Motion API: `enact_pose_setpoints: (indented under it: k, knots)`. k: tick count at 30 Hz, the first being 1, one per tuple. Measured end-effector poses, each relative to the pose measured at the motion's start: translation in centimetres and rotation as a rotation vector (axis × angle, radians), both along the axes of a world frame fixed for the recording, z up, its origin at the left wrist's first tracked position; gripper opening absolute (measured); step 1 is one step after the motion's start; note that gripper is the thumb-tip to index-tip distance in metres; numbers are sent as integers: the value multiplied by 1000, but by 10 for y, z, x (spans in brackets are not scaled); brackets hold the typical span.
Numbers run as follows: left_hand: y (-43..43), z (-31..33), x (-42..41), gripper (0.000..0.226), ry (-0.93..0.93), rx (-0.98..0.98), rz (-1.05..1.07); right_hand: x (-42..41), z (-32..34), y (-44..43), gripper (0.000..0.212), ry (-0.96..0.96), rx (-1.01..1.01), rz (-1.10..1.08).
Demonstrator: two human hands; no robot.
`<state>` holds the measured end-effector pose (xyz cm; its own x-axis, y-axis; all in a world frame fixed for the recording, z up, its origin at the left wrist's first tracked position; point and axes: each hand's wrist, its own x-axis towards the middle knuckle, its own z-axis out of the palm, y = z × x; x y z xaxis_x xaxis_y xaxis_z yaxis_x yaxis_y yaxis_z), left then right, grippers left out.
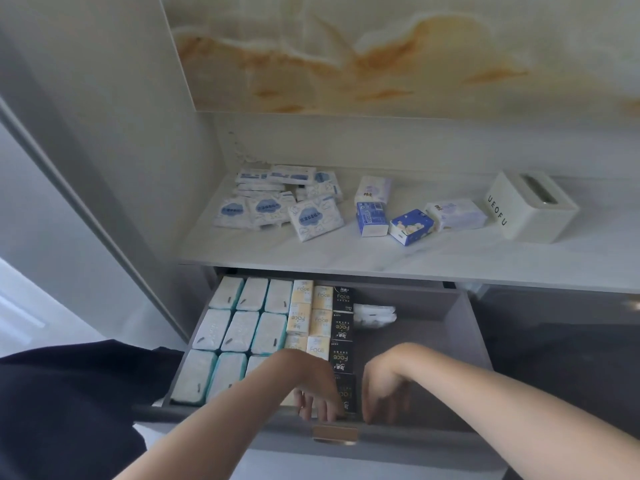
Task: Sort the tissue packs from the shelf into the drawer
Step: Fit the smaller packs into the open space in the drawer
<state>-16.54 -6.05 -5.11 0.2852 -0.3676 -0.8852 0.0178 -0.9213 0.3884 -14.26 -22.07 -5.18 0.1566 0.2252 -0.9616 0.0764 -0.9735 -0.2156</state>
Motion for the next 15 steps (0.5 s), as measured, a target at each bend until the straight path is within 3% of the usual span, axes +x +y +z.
enact_pose_setpoints:
  k: [3,6,9,12,15]
  knots:
    - [0,10,13,32,-114,-41,-7,12,7,11,26,-150,78,-49]
    - [9,34,40,37,-402,-116,54,39,30,24,22,-506,229,-132]
    - [26,55,73,18,-655,-134,162,70,49,33,21,-793,372,-258]
    - [52,58,110,17,-910,-41,234,103,54,42,19,-937,444,-343]
    - [82,56,142,24,-1033,5,342,139,56,57,24,-1054,481,-312]
